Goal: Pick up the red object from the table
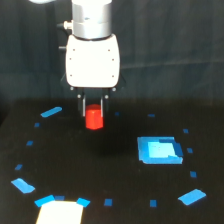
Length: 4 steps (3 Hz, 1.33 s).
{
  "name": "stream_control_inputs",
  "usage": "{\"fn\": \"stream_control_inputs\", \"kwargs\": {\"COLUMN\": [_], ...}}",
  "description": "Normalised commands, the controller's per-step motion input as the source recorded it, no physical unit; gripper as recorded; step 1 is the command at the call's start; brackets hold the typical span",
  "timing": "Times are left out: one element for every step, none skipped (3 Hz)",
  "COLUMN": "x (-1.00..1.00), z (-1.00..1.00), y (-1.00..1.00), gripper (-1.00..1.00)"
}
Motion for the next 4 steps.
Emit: {"fn": "stream_control_inputs", "kwargs": {"x": [-0.08,0.1,-0.07,-0.06], "z": [-0.53,0.22,-0.43,-0.23], "y": [-0.26,-0.02,-0.08,-0.18], "gripper": [-1.0,-0.56,-1.0,-1.0]}}
